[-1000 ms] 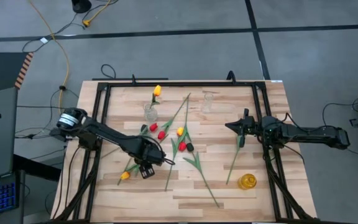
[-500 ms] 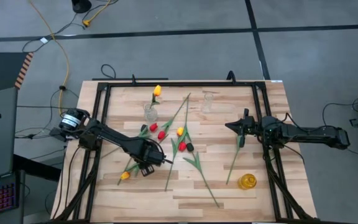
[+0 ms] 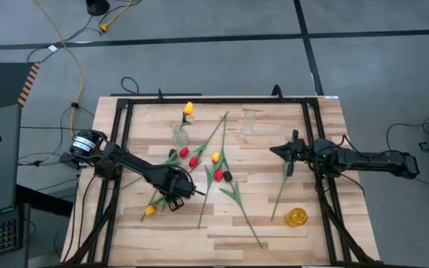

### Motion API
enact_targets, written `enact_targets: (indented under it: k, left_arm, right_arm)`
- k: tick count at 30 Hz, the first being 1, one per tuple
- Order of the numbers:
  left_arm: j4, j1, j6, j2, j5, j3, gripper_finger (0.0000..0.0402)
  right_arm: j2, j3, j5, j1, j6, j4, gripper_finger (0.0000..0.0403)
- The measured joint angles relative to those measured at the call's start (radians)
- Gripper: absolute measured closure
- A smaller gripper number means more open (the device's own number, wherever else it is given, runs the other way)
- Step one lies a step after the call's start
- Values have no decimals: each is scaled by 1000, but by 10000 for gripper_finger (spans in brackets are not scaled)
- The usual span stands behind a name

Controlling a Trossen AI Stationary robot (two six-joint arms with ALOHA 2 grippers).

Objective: Sort flowers into vase by color
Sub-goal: Put the bottom left yellow tulip into the left transparent vase

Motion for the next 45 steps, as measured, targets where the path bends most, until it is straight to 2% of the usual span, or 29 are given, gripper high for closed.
enact_targets:
  k: [7, 14, 22, 27, 32, 45]
  left_arm:
    - [6, 0, -7, 1, 23, 0, 333]
    - [-13, 1, 7, 6, 29, 20, 395]
    - [-10, 25, 92, 7, 141, 83, 393]
    - [-11, 64, 165, 7, 243, 127, 394]
    - [-65, 108, 232, 6, 311, 190, 395]
    - [-419, 208, 355, 6, 310, 449, 395]
  right_arm:
    - [0, 8, 0, 0, 0, 39, 358]
    - [0, 30, 0, 0, 0, 41, 303]
    - [0, 33, 0, 3, -57, 82, 225]
    - [0, 35, 0, 4, -130, 117, 197]
    - [0, 35, 0, 4, -159, 116, 190]
    - [5, 70, 1, 3, -226, 102, 190]
